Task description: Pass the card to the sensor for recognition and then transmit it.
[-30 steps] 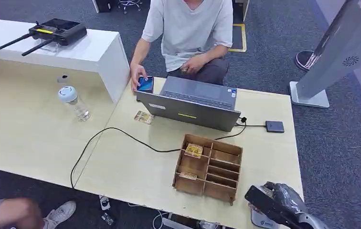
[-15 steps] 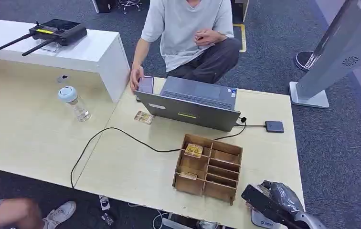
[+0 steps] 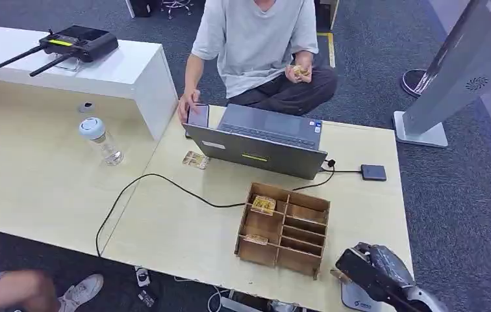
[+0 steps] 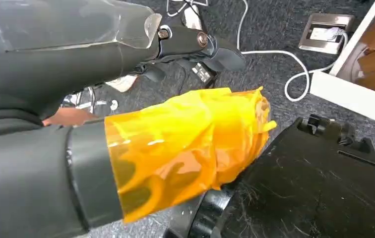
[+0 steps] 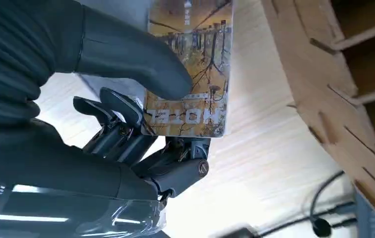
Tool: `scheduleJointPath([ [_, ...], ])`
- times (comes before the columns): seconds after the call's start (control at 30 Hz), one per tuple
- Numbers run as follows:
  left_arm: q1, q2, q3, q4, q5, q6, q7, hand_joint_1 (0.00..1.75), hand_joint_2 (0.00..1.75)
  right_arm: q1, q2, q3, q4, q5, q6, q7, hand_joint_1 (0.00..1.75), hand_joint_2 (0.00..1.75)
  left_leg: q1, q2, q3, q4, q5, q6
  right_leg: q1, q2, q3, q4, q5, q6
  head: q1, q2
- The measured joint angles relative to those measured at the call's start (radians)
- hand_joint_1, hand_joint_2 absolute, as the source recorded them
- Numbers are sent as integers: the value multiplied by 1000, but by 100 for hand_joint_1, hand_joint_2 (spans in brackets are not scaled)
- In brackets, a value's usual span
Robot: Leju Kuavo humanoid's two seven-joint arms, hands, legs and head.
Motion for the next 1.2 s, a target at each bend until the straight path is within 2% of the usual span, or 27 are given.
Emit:
scheduleJointPath([
  [0.2,0,0,0,0,10,5,0,0,0,13,-17,-35,-51,-93,8,-64,175,175,0,0,0,0,0,0,0,0,0,0,0,0,0,0],
  [0.37,1,0,0,0,18,11,-2,0,0,16,-16,-55,-88,-156,-3,-156,175,175,0,0,0,0,0,0,0,0,0,0,0,0,0,0],
  [0.6,0,0,0,0,25,11,-12,0,0,-3,18,-60,-111,-155,-34,-241,175,175,0,0,-1,0,0,0,0,0,0,0,0,0,0,0],
  [0.8,-3,0,0,0,24,1,-25,0,0,-80,71,-45,-109,-108,-65,-272,175,175,0,0,0,0,0,0,0,0,0,0,0,0,0,0],
  [1.03,-21,-1,0,9,6,-30,-60,0,0,-206,147,-3,-83,-72,-98,-269,175,175,0,0,0,0,1,0,0,0,0,1,0,0,0,0],
  [1.2,-26,-19,0,19,-21,-37,-46,0,0,-276,195,21,-59,-66,-106,-261,175,175,0,0,0,0,1,0,0,0,0,1,0,0,0,0],
])
